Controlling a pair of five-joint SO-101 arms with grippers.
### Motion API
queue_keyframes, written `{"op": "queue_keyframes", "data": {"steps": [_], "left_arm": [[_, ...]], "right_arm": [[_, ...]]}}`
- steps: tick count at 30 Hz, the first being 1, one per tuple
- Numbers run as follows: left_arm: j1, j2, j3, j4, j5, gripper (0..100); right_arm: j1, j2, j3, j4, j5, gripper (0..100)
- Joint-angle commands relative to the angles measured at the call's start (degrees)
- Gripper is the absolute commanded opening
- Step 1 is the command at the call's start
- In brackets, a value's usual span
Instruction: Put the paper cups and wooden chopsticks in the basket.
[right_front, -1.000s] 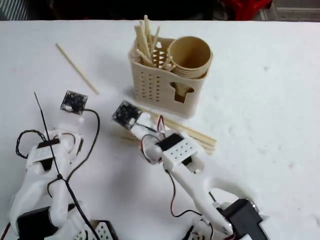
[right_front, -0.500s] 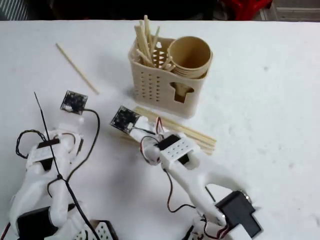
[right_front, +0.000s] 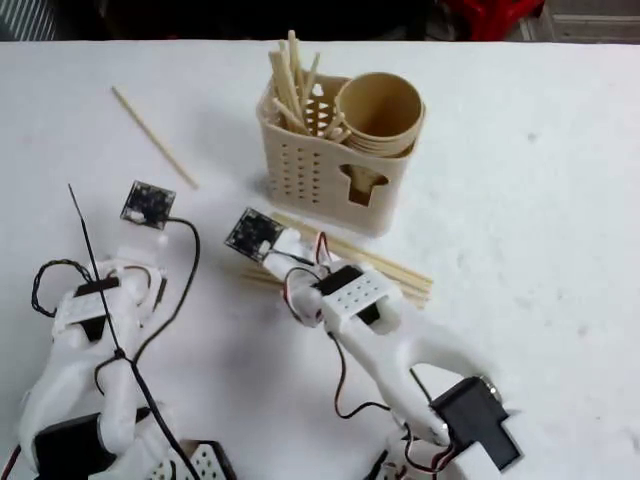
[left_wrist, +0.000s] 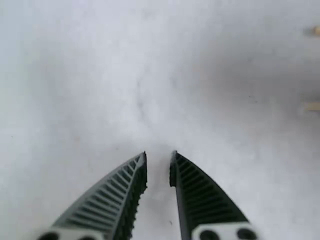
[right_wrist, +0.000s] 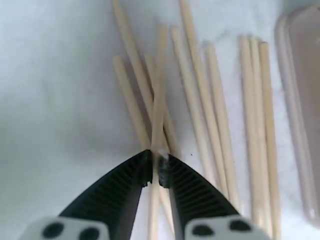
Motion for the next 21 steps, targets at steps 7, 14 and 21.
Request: {"op": "queue_keyframes", "data": {"steps": [7, 14, 21], "left_arm": [[0.7, -1.8, 0.0, -1.0, -0.4, 10], [0.7, -1.8, 0.0, -1.0, -0.4, 10], [0.7, -1.8, 0.0, -1.0, -0.4, 10]], "right_arm": [[0.3, -22.1, -2.4, 9.7, -3.2, 1.5], [0.7, -41.5, -12.6, 11.7, -4.5, 1.5], [0.7, -34.8, -35.9, 8.4, -4.7, 1.5]]}}
